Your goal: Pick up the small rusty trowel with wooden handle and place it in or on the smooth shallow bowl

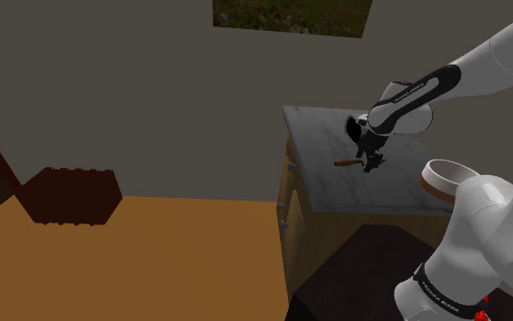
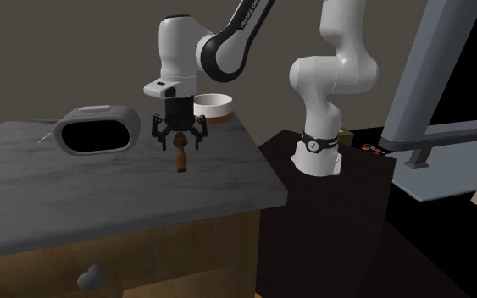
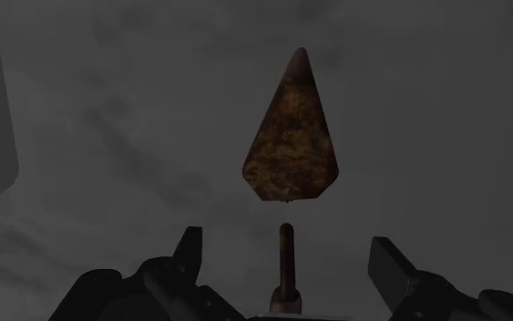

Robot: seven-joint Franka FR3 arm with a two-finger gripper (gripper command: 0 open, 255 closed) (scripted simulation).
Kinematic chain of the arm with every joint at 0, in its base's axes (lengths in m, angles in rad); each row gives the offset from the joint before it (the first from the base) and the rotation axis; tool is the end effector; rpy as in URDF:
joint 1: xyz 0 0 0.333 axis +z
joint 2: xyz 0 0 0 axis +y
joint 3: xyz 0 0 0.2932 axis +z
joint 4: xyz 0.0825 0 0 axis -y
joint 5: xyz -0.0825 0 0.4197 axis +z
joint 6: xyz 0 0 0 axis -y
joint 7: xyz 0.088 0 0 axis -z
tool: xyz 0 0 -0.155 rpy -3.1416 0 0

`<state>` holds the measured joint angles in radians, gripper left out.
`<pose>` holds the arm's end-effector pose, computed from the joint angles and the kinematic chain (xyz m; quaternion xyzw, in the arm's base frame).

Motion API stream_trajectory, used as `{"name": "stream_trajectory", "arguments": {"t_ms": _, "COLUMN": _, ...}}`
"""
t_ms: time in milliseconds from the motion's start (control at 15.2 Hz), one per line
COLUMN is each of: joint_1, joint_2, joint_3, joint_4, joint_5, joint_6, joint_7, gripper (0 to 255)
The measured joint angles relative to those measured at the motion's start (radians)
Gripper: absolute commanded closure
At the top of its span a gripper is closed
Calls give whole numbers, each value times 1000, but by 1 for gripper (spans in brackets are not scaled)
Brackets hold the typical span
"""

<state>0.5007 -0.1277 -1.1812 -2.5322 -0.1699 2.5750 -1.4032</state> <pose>0.3920 -0.2976 0.2028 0.9080 0.4159 0.0338 0.0377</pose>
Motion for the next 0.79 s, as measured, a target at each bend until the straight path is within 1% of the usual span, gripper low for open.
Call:
{"name": "stream_trajectory", "arguments": {"t_ms": 66, "joint_1": 0, "joint_2": 0, "joint_3": 0, "joint_4": 0, "joint_5": 0, "joint_6": 0, "joint_7": 0, "gripper": 255}}
{"name": "stream_trajectory", "arguments": {"t_ms": 726, "joint_1": 0, "joint_2": -2, "joint_3": 0, "joint_4": 1, "joint_5": 2, "joint_6": -5, "joint_7": -1, "gripper": 255}}
{"name": "stream_trajectory", "arguments": {"t_ms": 792, "joint_1": -9, "joint_2": -12, "joint_3": 8, "joint_4": 3, "joint_5": -13, "joint_6": -12, "joint_7": 10, "gripper": 255}}
